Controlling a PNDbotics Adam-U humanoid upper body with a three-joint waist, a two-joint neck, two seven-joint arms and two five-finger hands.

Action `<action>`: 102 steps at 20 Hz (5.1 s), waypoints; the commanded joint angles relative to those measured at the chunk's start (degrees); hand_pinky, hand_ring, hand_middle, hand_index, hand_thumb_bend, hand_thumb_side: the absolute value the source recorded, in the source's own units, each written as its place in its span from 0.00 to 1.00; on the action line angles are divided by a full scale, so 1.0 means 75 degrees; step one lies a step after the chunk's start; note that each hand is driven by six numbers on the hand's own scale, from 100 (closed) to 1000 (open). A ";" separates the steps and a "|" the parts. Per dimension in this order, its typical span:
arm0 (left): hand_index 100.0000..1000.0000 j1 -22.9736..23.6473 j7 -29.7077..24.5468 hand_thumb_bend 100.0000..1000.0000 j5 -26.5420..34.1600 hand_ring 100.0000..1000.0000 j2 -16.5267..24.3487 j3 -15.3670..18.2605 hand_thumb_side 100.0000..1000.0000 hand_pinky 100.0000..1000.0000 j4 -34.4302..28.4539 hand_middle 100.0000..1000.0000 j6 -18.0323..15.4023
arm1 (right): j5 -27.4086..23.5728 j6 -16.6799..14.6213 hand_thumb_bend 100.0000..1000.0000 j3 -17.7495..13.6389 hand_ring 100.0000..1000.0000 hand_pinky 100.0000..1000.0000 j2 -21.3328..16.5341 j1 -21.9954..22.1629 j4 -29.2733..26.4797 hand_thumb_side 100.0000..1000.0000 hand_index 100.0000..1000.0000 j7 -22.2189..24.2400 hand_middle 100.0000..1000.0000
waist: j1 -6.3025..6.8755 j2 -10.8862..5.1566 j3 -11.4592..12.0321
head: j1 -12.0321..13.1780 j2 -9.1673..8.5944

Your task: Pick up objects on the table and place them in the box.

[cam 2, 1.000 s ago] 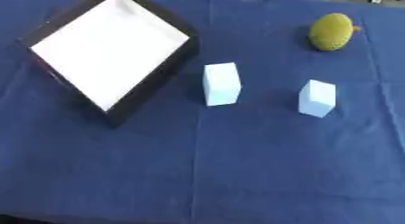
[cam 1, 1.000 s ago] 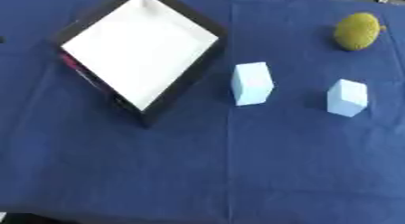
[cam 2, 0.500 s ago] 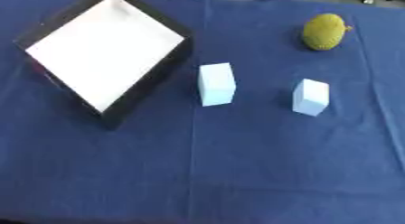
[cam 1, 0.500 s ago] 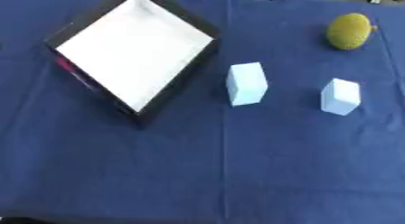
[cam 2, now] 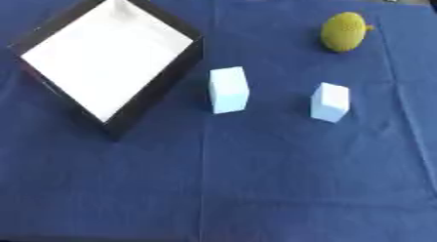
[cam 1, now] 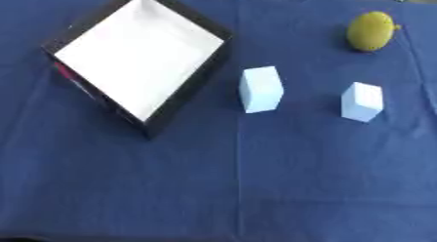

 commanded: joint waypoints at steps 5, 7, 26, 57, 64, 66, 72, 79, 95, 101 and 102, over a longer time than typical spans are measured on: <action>0.76 0.0073 -0.0216 0.00 0.0207 0.75 0.0589 -0.0048 0.58 0.52 0.0164 0.76 -0.0548 | 0.0056 -0.2017 0.00 0.0271 0.87 1.00 0.0122 -0.0145 -0.0237 0.28 0.90 0.2295 0.80 | 0.0145 -0.0298 0.0012 | -0.0041 0.0002; 0.76 0.0089 -0.0224 0.00 0.0229 0.75 0.0613 -0.0057 0.58 0.52 0.0183 0.75 -0.0599 | 0.0049 -0.1934 0.00 0.0331 0.87 1.00 0.0153 -0.0083 -0.0308 0.27 0.90 0.2379 0.80 | 0.0155 -0.0300 0.0024 | -0.0050 0.0002; 0.75 0.0121 -0.0372 0.00 0.0218 0.74 0.0586 -0.0136 0.59 0.52 0.0183 0.75 -0.0476 | 0.0465 -0.1298 0.00 0.0942 0.88 1.00 0.0752 0.0398 -0.0967 0.43 0.90 0.2532 0.80 | 0.0101 -0.0332 0.0092 | -0.0113 0.0002; 0.73 0.0328 -0.0565 0.00 0.0121 0.73 0.0695 -0.0208 0.60 0.51 0.0270 0.73 -0.0360 | 0.0814 0.0102 0.27 0.0952 0.91 1.00 0.0322 0.1702 -0.2273 0.67 0.91 0.2532 0.78 | -0.0131 -0.0528 -0.0044 | 0.0041 0.0002; 0.72 0.0355 -0.0610 0.00 0.0077 0.73 0.0647 -0.0245 0.60 0.51 0.0302 0.72 -0.0301 | 0.1061 0.0181 0.34 0.0839 0.91 1.00 0.0346 0.1912 -0.1868 0.69 0.92 0.2532 0.78 | -0.0116 -0.0595 -0.0071 | 0.0021 0.0002; 0.72 0.0374 -0.0636 0.00 0.0064 0.73 0.0619 -0.0267 0.60 0.51 0.0320 0.72 -0.0267 | 0.1194 0.0092 0.32 0.0718 0.91 1.00 0.0440 0.1917 -0.1653 0.68 0.92 0.2508 0.79 | -0.0107 -0.0639 -0.0084 | 0.0014 0.0002; 0.71 0.0427 -0.0721 0.00 0.0053 0.72 0.0592 -0.0334 0.60 0.51 0.0347 0.72 -0.0188 | 0.1366 -0.0915 0.40 0.0577 0.92 1.00 0.0574 0.1845 -0.1307 0.59 0.93 0.2222 0.80 | -0.0121 -0.0784 -0.0151 | 0.0021 0.0002; 0.71 0.0490 -0.0725 0.00 0.0002 0.76 0.0618 -0.0313 0.60 0.51 0.0369 0.74 -0.0215 | 0.1520 -0.1528 0.39 0.0429 0.94 1.00 0.0621 0.1891 -0.1071 0.43 0.95 0.2382 0.81 | -0.0121 -0.0748 -0.0182 | 0.0056 0.0002; 0.69 0.0500 -0.0765 0.00 -0.0071 0.77 0.0648 -0.0287 0.61 0.51 0.0351 0.73 -0.0199 | 0.2057 -0.1154 0.40 0.0528 0.94 1.00 0.1210 0.1966 -0.1041 0.63 0.95 0.2532 0.81 | -0.0213 -0.0597 -0.0191 | 0.0099 0.0002; 0.69 0.0508 -0.0786 0.00 -0.0088 0.77 0.0654 -0.0284 0.61 0.51 0.0335 0.73 -0.0174 | 0.2196 -0.1096 0.39 0.0463 0.95 1.00 0.1338 0.1999 -0.1045 0.65 0.95 0.2532 0.82 | -0.0256 -0.0570 -0.0206 | 0.0089 0.0002; 0.69 0.0512 -0.0787 0.00 -0.0091 0.77 0.0654 -0.0282 0.61 0.51 0.0333 0.73 -0.0169 | 0.2245 -0.1096 0.39 0.0444 0.95 1.00 0.1364 0.2018 -0.1033 0.65 0.95 0.2532 0.82 | -0.0258 -0.0567 -0.0207 | 0.0087 0.0002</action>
